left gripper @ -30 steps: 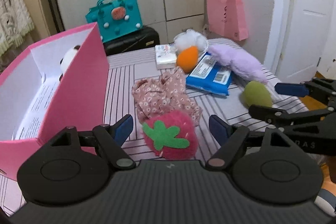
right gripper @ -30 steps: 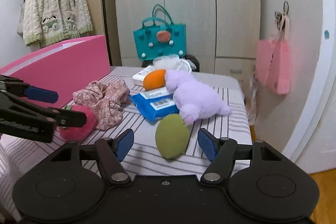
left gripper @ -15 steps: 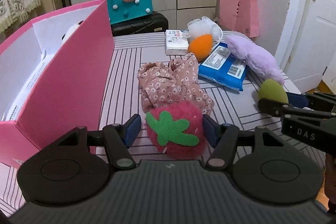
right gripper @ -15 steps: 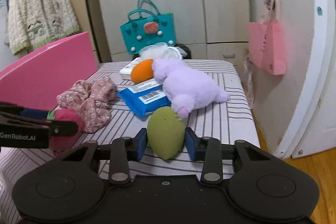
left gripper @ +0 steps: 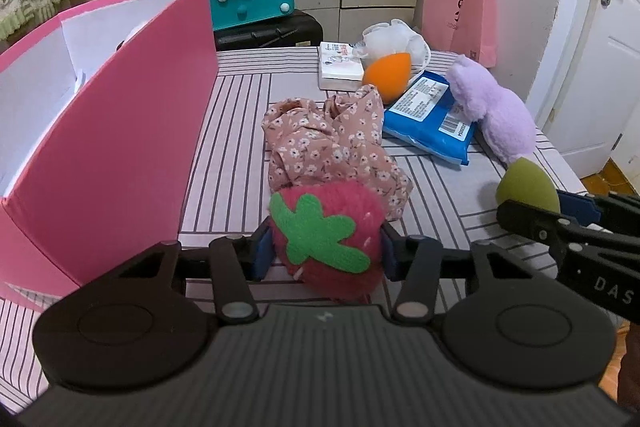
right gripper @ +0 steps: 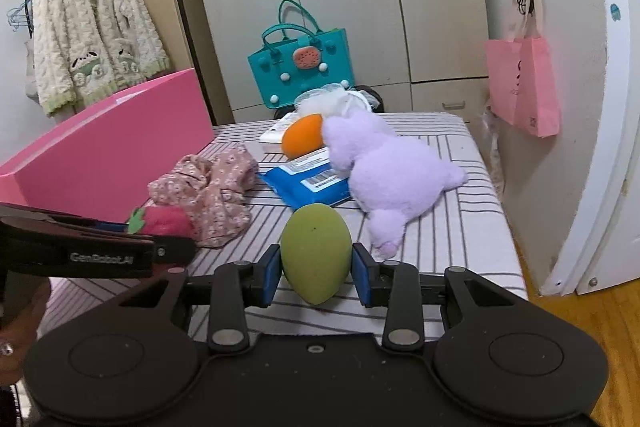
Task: Organize soft objects
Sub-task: 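Grasp the strawberry plush with the left gripper while the right gripper grasps the green sponge, then carry the strawberry plush and green sponge over the pink box with both grippers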
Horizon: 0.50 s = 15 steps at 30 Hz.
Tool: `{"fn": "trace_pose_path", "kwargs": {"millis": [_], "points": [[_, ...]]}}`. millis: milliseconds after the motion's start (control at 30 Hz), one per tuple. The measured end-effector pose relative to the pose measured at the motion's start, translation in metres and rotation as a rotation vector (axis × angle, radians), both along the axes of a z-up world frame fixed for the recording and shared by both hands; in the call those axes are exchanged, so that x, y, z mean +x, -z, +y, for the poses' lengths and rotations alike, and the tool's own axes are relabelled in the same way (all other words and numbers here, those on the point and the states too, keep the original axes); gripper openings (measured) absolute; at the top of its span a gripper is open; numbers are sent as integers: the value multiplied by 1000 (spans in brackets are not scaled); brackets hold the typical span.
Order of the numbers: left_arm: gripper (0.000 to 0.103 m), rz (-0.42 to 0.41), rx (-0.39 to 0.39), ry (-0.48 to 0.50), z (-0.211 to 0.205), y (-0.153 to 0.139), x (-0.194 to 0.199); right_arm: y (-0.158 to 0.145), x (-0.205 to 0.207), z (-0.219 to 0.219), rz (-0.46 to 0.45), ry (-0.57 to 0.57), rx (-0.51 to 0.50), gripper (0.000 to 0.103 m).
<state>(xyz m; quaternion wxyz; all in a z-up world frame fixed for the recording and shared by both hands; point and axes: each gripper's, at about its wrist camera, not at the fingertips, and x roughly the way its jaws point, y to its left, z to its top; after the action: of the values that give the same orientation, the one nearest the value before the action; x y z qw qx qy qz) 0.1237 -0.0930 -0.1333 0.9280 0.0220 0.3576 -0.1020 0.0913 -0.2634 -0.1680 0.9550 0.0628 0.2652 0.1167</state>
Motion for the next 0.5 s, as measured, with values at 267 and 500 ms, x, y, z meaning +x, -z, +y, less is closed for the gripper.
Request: {"fn": "trace_pose_path", "kwargs": {"millis": [267, 500], "points": [[46, -6, -5, 1, 1, 0, -4, 0, -4, 2, 23, -15, 30, 42], [46, 18, -40, 21, 5, -3, -8, -2, -9, 5, 47, -9, 34, 42]]}}
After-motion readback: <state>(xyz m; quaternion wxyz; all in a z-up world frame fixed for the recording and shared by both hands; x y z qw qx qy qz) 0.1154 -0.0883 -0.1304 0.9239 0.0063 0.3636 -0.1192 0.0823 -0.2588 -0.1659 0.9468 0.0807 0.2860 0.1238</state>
